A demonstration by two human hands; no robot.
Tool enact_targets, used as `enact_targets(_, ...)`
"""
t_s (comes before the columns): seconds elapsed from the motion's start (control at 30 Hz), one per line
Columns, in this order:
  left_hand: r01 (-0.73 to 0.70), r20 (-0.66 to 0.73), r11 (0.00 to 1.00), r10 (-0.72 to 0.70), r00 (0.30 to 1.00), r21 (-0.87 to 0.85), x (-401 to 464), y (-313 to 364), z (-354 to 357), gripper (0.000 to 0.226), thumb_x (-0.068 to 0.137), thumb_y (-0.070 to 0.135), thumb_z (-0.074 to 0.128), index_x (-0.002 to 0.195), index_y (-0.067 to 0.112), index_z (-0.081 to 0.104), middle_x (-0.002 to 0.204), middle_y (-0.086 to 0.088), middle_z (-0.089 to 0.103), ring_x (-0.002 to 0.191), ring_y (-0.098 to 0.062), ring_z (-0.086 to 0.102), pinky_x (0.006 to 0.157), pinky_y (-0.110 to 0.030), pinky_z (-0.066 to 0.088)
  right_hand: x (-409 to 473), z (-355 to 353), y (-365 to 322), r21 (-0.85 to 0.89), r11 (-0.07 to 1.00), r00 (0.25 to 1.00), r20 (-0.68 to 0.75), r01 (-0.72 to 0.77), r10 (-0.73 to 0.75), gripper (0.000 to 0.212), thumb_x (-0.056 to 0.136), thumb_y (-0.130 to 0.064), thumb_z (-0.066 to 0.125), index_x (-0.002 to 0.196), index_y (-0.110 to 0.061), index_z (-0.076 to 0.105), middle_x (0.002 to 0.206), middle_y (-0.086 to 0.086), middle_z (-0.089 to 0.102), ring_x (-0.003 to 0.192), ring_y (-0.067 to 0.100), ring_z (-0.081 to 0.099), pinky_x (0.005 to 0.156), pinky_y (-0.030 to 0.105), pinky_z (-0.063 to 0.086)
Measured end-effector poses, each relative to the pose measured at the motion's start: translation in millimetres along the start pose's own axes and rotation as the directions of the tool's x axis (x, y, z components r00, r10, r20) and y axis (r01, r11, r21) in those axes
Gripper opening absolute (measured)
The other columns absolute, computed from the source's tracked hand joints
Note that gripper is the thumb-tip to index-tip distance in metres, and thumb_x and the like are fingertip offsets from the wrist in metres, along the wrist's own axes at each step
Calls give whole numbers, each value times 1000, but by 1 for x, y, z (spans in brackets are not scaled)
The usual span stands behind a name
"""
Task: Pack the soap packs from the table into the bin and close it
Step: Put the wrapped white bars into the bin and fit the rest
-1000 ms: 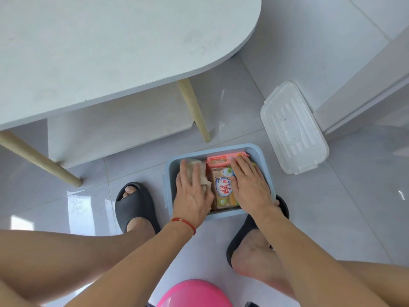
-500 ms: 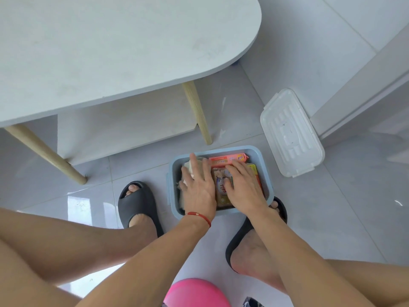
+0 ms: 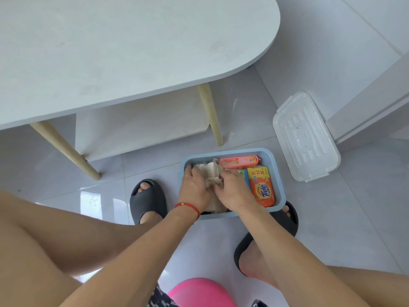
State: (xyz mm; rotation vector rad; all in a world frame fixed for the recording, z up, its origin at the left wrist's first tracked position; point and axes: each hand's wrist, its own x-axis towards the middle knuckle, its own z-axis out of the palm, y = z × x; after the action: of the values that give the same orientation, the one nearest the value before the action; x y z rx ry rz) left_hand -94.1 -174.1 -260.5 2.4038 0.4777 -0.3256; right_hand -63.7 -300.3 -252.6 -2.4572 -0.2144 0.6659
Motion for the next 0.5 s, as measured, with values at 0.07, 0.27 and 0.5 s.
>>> enact_targets(0.07, -64, 151, 977, 33, 988, 205, 10, 1, -1, 53, 88, 5, 52, 137, -7, 36, 147, -24, 36, 137, -36, 38, 114, -35, 32, -6, 16, -9, -78, 996, 999, -22, -41, 40, 66, 97, -23, 65, 155, -13, 36, 142, 13, 47, 134, 32, 46, 110, 46, 43)
enact_targets(0.27, -240, 263, 763, 95, 960, 600, 38, 18, -21, 56, 84, 22, 64, 131, 5, 41, 131, -17, 50, 123, -33, 45, 98, -39, 46, -10, 22, -10, -55, 995, 987, -143, -86, 77, 33, 92, -9, 70, 125, -7, 62, 118, 15, 70, 111, 33, 65, 92, 43, 54)
enact_targets(0.5, -348, 277, 701, 218, 936, 623, -6, -15, -15, 79, 87, 51, 51, 151, 11, 28, 158, -7, 25, 150, -25, 16, 119, -63, 1, -21, 39, -12, -292, 956, 972, -225, 1, -70, 76, 94, -3, 65, 158, -8, 24, 150, 15, 38, 135, 30, 45, 107, 38, 46)
